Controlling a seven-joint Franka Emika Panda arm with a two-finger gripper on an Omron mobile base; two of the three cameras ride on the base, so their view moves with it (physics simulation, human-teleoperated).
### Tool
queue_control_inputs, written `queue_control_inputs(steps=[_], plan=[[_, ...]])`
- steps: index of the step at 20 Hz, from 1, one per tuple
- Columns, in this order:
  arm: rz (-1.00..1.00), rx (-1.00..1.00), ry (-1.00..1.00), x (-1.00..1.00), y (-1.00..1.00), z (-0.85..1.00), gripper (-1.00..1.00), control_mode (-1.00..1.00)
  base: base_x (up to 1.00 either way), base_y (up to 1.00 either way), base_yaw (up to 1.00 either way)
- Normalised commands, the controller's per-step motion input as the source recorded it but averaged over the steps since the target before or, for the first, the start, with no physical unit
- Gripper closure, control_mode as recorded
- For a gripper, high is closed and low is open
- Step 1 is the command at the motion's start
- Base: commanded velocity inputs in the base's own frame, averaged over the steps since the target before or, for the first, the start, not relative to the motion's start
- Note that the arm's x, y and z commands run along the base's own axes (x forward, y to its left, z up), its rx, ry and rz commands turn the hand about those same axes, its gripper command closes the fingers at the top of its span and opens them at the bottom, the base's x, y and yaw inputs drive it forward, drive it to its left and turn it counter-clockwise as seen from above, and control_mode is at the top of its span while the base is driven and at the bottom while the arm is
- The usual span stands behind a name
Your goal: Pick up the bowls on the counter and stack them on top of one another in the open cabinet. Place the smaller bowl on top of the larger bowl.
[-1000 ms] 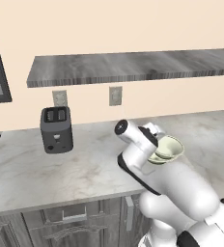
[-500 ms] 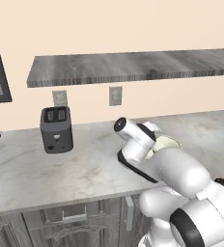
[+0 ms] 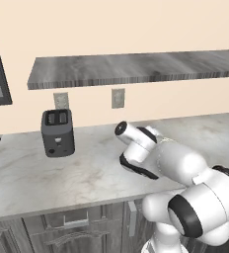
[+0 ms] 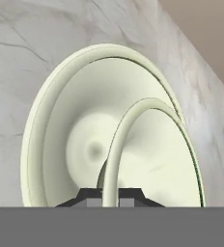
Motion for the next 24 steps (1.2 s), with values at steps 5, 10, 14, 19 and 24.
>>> queue_control_inputs(steps=[5, 10, 14, 19, 24], plan=[[0.0, 0.0, 0.02, 0.14, 0.0, -0.19, 1.0, -1.0, 0.0, 0.0, 0.0], [0.0, 0.0, 0.01, 0.14, -0.01, -0.18, 1.0, -1.0, 0.0, 0.0, 0.0], [0.0, 0.0, 0.0, 0.06, -0.01, -0.02, 1.0, -1.0, 0.0, 0.0, 0.0], [0.0, 0.0, 0.0, 0.0, 0.0, 0.0, 1.0, -1.0, 0.0, 0.0, 0.0], [0.0, 0.0, 0.0, 0.0, -0.01, 0.0, -1.0, -1.0, 0.0, 0.0, 0.0]])
